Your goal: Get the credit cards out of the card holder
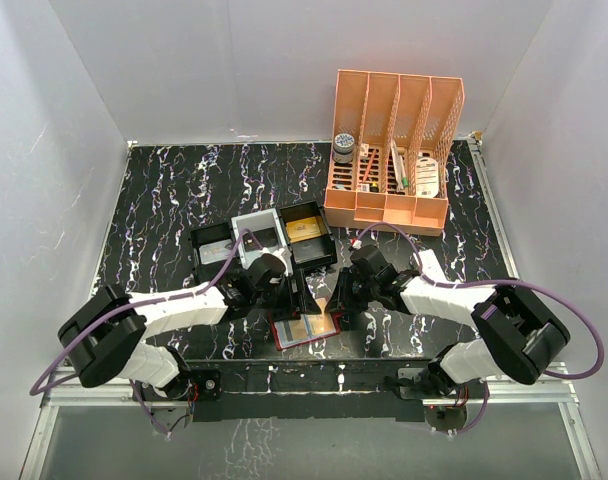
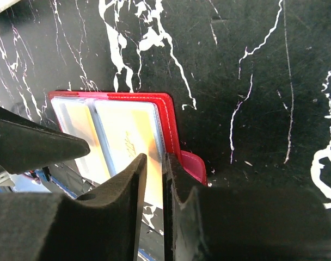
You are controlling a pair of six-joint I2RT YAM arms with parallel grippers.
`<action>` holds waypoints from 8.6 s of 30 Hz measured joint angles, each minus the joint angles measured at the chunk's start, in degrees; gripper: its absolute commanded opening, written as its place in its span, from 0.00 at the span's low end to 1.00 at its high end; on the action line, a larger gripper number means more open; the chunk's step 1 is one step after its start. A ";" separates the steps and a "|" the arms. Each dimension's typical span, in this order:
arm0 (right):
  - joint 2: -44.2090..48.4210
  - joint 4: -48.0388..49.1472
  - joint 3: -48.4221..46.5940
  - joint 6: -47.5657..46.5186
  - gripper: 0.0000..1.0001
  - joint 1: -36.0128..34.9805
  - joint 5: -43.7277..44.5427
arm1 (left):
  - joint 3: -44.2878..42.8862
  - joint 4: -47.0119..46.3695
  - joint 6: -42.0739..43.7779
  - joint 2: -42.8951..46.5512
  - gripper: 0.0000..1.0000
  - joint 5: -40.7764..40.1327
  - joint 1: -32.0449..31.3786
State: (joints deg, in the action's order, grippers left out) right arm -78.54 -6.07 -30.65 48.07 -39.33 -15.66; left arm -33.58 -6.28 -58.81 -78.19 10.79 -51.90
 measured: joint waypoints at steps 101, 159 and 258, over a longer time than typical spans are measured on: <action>-2.10 3.50 1.40 0.50 0.05 0.22 -4.61 | 7.48 -10.88 -6.95 0.15 0.25 -0.26 0.04; -3.72 2.99 0.07 1.55 0.04 0.20 -4.70 | 15.02 -18.36 -10.86 4.83 0.06 3.69 0.17; -1.77 -5.22 -9.79 -8.72 0.30 -0.79 -6.91 | 13.46 -9.79 -4.17 4.13 0.00 10.62 4.72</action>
State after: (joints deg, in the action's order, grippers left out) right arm -80.31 -11.29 -40.45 39.35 -40.12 -22.57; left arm -20.12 -16.08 -62.98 -74.06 21.41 -47.18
